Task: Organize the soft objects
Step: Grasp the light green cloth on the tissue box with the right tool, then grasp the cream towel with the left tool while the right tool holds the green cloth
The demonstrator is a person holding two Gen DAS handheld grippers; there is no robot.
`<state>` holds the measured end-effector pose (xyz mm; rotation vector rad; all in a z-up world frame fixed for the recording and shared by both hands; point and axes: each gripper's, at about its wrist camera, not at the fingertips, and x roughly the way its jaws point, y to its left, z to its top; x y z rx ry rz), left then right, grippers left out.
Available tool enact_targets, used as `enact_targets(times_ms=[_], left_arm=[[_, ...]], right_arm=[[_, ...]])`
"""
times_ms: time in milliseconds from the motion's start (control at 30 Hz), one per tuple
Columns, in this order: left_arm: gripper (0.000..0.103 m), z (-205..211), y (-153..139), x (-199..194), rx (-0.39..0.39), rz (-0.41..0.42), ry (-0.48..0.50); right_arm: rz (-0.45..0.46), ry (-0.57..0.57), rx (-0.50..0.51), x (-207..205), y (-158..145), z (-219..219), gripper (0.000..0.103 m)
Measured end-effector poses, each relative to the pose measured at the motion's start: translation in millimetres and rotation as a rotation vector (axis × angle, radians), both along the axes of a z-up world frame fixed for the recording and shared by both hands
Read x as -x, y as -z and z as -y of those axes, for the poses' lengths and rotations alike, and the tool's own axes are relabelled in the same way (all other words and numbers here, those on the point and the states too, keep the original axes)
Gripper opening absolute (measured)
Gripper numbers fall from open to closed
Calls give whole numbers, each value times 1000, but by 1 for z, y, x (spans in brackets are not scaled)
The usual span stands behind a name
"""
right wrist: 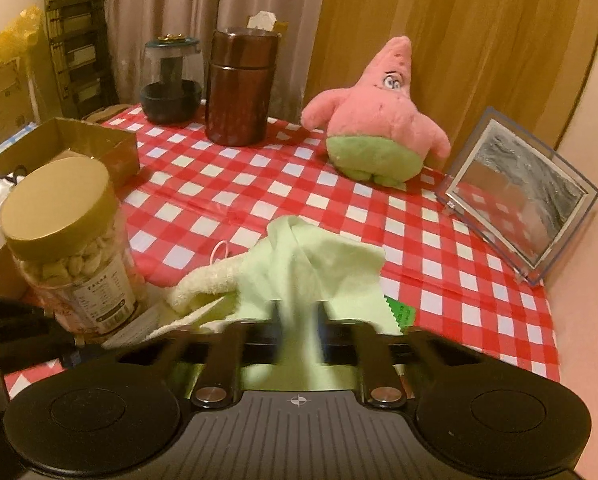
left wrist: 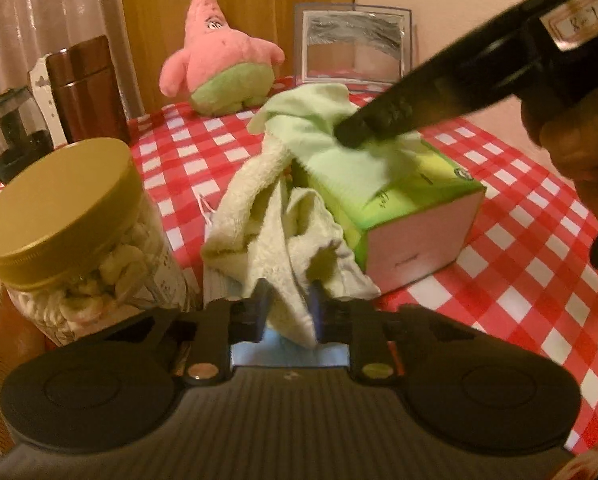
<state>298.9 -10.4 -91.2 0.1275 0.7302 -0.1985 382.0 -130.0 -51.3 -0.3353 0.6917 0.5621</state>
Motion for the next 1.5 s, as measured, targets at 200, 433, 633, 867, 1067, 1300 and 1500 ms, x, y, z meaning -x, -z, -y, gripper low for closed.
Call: enact_targets(times_ms=[200, 433, 633, 867, 1067, 1300, 1500], left_arm=[[2, -3, -13, 9, 29, 42, -4], [1, -1, -40, 40, 34, 109, 23], [1, -5, -53, 79, 56, 112, 28], [0, -7, -64, 133, 81, 100, 52], [2, -3, -61, 143, 42, 60, 84], [61, 2, -52, 101, -61, 85, 120], [79, 16, -26, 57, -168, 86, 186]], right_arm=[[68, 55, -72, 18, -22, 17, 0], [120, 109, -161, 61, -58, 46, 0], [109, 140, -215, 113, -72, 67, 0], [24, 156, -213, 169, -58, 76, 0], [-40, 158, -199, 185, -38, 77, 0], [-80, 180, -209, 167, -20, 82, 0], [-105, 218, -179, 140, -2, 83, 0]])
